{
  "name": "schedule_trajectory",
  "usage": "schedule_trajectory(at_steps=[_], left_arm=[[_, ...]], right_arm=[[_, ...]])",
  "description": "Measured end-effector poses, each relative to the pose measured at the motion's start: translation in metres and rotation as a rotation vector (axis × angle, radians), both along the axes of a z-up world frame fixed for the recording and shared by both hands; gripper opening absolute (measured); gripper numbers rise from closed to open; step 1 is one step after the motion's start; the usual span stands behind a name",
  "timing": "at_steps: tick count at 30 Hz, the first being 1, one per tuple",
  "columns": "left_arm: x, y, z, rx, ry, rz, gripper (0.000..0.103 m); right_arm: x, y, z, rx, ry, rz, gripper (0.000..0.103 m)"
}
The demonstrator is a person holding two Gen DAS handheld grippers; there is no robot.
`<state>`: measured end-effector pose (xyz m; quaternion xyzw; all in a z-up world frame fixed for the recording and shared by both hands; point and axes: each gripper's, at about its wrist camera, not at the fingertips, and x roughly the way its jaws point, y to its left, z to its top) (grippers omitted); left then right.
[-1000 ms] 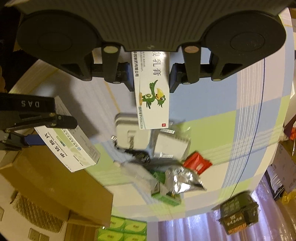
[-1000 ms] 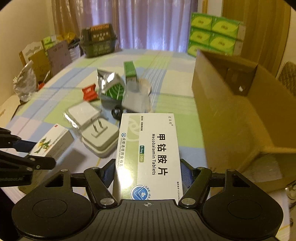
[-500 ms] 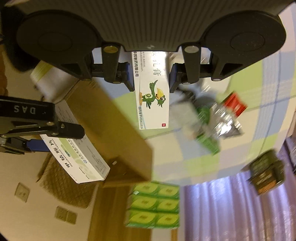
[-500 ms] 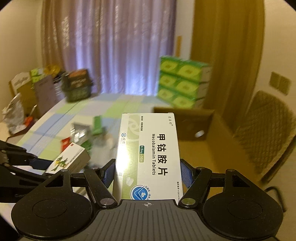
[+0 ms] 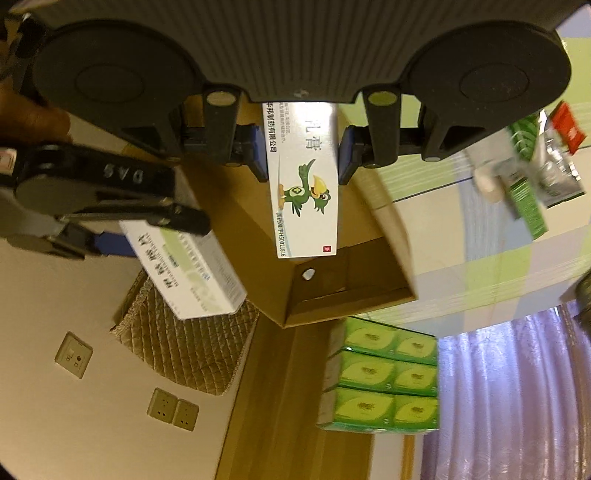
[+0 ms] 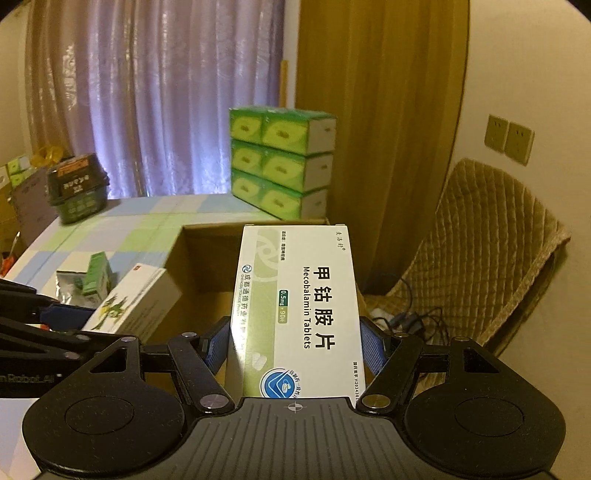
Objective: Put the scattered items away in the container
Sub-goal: 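Carry both boxes into the cardboard box and open both tools to release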
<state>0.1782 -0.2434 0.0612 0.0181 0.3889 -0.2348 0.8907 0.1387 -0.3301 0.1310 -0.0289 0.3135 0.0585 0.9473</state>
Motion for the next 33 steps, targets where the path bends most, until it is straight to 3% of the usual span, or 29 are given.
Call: schedule_trajectory(at_steps=[11,15,19,31,33], left_arm=[[0.028,-0.030,-0.027,0.011,0.049,0.015,0.032],[0.026,-0.029,-0.022,-0.004,0.025,0.017,0.033],[0.019,-0.016,-0.013,-0.009,-0.003,0.041,0.040],[0.001,0.026,-0.004,-0.026,-0.010,0.108,0.045],[0.000,0.030,-0.004,-0.028,-0.008,0.113,0.046]], right_arm=[[0.018,-0.025,-0.030,0.051,0.056,-0.025,0.072],[0.020,-0.026,-0.033,0.053,0.061,-0.021,0.072],[0.019,-0.025,-0.035,0.057,0.065,-0.019,0.072],[0.021,-0.009,-0.039,0.074,0.093,0.026,0.073],[0.020,-0.007,-0.037,0.088,0.088,0.034,0.080]])
